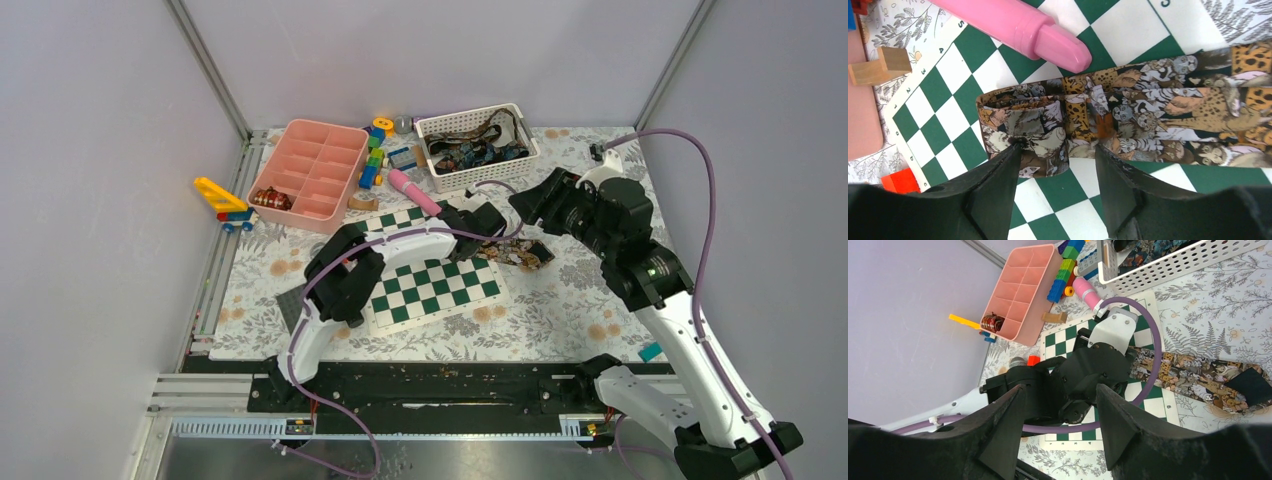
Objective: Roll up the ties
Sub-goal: Roll the tie at the center of the board.
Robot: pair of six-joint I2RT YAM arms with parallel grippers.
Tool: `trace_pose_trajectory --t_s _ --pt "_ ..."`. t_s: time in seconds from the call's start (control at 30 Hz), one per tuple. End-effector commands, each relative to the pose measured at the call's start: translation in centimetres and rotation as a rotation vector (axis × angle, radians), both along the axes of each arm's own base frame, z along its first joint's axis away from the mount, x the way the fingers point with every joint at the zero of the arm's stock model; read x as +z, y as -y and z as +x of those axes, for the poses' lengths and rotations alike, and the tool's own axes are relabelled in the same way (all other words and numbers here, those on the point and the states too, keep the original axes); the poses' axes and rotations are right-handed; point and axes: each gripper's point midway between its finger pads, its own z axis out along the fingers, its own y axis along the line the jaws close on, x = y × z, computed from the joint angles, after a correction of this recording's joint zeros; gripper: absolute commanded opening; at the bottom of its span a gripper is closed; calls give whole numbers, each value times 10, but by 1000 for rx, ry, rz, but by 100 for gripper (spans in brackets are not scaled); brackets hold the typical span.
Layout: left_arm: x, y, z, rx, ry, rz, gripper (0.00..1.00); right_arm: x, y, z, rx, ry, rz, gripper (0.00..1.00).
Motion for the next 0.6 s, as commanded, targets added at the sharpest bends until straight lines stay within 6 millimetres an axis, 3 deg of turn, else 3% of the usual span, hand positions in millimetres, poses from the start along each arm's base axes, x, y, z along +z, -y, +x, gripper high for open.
trace_pose_trajectory --t_s 0.0,0.33,0.57 --pt "51 26 6 -31 62 -169 57 21 9 -1 -49 52 29 61" --pt "93 24 4 -30 120 -251 58 51 -8 -8 44 107 104 62" --pt "113 0 7 21 150 -315 57 32 11 4 -103 41 101 60"
